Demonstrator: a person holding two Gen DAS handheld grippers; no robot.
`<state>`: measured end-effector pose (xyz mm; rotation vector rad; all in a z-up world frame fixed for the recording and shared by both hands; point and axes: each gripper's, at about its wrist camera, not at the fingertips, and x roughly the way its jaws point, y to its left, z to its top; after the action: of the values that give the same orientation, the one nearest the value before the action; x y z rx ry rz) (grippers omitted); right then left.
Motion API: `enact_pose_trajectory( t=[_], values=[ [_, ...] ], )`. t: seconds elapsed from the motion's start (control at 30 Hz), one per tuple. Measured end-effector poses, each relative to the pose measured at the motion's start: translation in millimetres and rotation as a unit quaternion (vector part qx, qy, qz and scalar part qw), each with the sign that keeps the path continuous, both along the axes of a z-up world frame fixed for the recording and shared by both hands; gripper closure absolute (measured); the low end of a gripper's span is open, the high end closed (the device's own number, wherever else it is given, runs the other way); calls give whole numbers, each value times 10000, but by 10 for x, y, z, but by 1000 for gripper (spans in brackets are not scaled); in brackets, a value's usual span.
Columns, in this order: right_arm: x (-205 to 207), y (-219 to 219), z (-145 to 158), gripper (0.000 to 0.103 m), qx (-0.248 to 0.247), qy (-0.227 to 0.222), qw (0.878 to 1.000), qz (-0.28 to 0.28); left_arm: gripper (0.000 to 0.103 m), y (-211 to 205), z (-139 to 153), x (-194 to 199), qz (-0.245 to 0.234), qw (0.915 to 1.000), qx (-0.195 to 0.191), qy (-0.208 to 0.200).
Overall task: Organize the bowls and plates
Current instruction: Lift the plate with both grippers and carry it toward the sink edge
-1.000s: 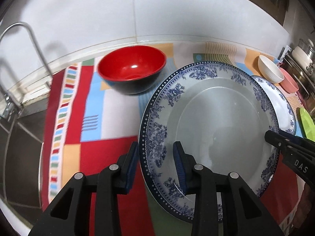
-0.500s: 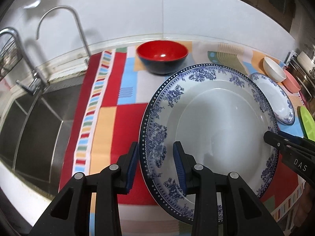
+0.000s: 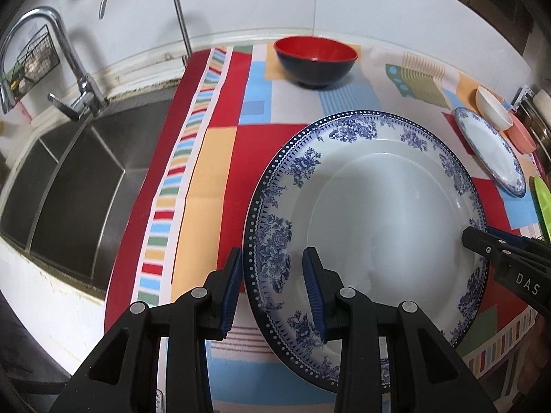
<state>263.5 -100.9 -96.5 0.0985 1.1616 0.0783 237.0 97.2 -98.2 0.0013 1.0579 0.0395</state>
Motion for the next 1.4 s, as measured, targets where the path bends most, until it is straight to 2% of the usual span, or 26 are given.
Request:
enact_pose_trajectory(
  t=[0.67,0.97,1.07,1.13,1.2,1.27,1.4],
  values=[
    [48,97,-274,69,-60,519,9986,56,68,47,-270,39,25,9990,-55,433],
    [82,102,-278,67,-75,524,9986,45,67,52,-284,66,-9,9988,-88,479],
    [85,105,-281,67,-75,535,9985,37,58,47,-259,65,16,9992,-36,401],
    [81,99,-273,67,-72,530,9986,47,47,37,-204,54,43,9996,103,251],
    [71,81,-248,66,-109,484,9988,19,45,21,-134,49,33,9998,197,83],
    [56,51,-211,58,-149,408,9990,-44,37,-21,-44,46,-19,9994,313,-122],
    [10,-52,-68,52,-156,122,9996,-185,28,-120,116,64,-175,9984,405,-367]
  ],
)
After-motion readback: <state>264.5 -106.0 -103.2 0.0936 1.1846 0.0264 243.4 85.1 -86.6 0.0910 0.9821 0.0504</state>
